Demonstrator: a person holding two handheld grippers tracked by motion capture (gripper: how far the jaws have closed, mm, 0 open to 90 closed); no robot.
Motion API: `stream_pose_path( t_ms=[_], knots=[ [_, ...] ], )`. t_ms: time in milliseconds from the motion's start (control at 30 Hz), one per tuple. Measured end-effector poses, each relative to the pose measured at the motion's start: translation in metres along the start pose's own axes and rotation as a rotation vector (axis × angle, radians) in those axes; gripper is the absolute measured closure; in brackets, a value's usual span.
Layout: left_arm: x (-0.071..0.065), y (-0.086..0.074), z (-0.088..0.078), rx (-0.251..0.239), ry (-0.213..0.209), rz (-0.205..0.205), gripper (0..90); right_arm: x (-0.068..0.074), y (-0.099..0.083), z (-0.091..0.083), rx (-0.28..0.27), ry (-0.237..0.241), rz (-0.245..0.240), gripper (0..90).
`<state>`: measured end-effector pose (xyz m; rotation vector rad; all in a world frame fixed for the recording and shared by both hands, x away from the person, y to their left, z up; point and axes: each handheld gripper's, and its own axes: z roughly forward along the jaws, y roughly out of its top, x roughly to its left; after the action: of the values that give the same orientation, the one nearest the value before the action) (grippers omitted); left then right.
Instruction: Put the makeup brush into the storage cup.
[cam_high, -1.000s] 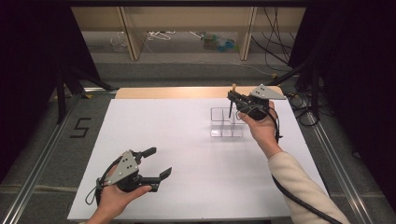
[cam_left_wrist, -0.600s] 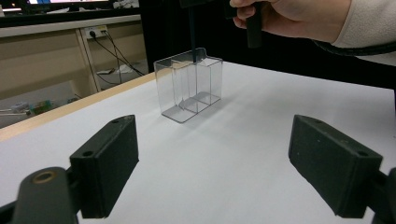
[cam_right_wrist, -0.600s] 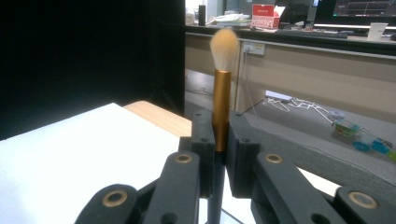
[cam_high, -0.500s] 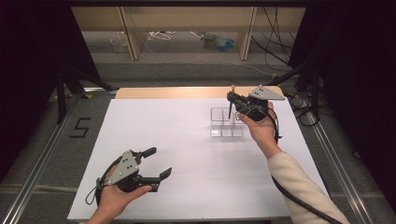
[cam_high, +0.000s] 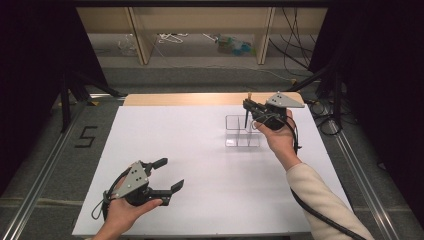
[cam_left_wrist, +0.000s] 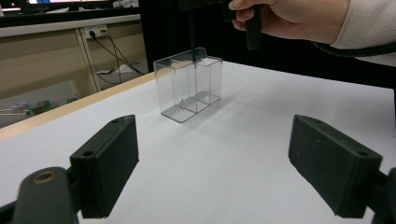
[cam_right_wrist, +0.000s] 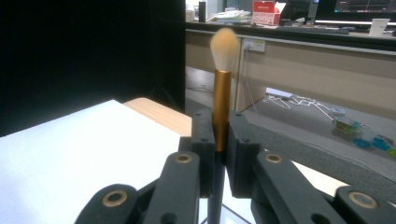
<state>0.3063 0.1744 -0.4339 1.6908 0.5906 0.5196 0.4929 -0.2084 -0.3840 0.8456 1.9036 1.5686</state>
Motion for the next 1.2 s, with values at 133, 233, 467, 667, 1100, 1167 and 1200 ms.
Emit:
stream_pose_path(
  t_ms=[133, 233, 467, 667, 1100, 1167, 1200],
  knots=[
    [0.0001, 0.0, 0.0001, -0.001, 0.001, 0.0, 15.8, 0.0, -0.0013, 0.0008, -0.001, -0.003, -0.001, 83.5],
    [0.0, -0.0001, 0.0, 0.0, 0.0, -0.001, 15.8, -0.0006, -0.0021, 0.0014, 0.002, 0.0, -0.012, 83.5],
    [-0.0001, 0.0, 0.0001, 0.0, 0.0, -0.002, 15.8, -0.001, -0.0033, 0.0015, 0.005, -0.002, -0.014, 83.5],
    [0.0, -0.0004, 0.0011, -0.01, -0.007, -0.004, 15.8, -0.0011, -0.0046, 0.0024, 0.006, -0.005, -0.008, 83.5],
    [-0.0001, -0.0004, 0.0011, -0.01, -0.008, -0.004, 15.8, 0.0006, -0.0072, 0.0029, 0.033, 0.009, 0.018, 83.5],
    [-0.0001, -0.0005, 0.0011, -0.01, -0.007, -0.005, 15.8, -0.001, -0.0076, 0.0038, 0.018, 0.001, -0.006, 83.5],
    [-0.0001, -0.0004, 0.001, -0.009, -0.007, -0.004, 15.8, 0.0002, -0.0076, 0.0029, 0.037, 0.003, 0.011, 83.5]
  ],
)
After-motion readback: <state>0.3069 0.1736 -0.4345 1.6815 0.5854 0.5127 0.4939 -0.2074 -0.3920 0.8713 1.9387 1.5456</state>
